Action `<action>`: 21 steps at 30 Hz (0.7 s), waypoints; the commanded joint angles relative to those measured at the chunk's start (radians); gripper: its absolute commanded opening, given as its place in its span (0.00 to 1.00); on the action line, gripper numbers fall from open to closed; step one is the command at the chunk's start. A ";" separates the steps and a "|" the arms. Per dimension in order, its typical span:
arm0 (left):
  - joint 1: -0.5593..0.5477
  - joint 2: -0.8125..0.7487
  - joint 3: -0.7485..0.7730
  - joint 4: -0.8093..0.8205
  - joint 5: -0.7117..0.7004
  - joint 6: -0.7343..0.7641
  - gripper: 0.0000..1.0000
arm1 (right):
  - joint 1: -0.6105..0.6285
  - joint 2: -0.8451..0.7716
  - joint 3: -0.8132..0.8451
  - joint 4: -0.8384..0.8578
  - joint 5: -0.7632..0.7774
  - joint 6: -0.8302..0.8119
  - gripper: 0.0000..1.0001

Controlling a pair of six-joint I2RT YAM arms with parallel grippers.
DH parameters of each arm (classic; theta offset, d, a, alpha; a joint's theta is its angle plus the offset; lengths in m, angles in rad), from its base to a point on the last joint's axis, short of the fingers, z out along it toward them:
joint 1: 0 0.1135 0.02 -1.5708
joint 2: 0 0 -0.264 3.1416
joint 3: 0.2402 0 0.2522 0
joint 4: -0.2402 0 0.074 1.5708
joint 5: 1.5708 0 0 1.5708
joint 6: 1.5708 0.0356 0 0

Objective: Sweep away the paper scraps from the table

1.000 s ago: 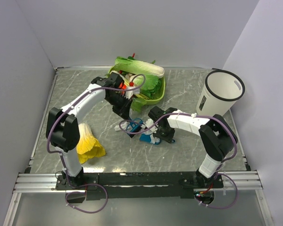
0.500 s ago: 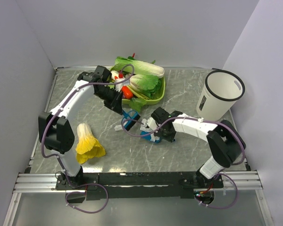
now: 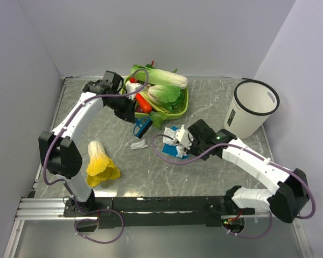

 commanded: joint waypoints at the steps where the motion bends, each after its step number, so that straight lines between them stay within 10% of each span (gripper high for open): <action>1: 0.004 0.002 0.039 0.039 0.018 -0.019 0.01 | -0.011 -0.054 0.038 -0.097 -0.022 -0.052 0.00; 21: 0.004 0.060 0.056 0.244 0.168 -0.128 0.01 | -0.442 0.088 0.619 -0.367 -0.046 0.010 0.00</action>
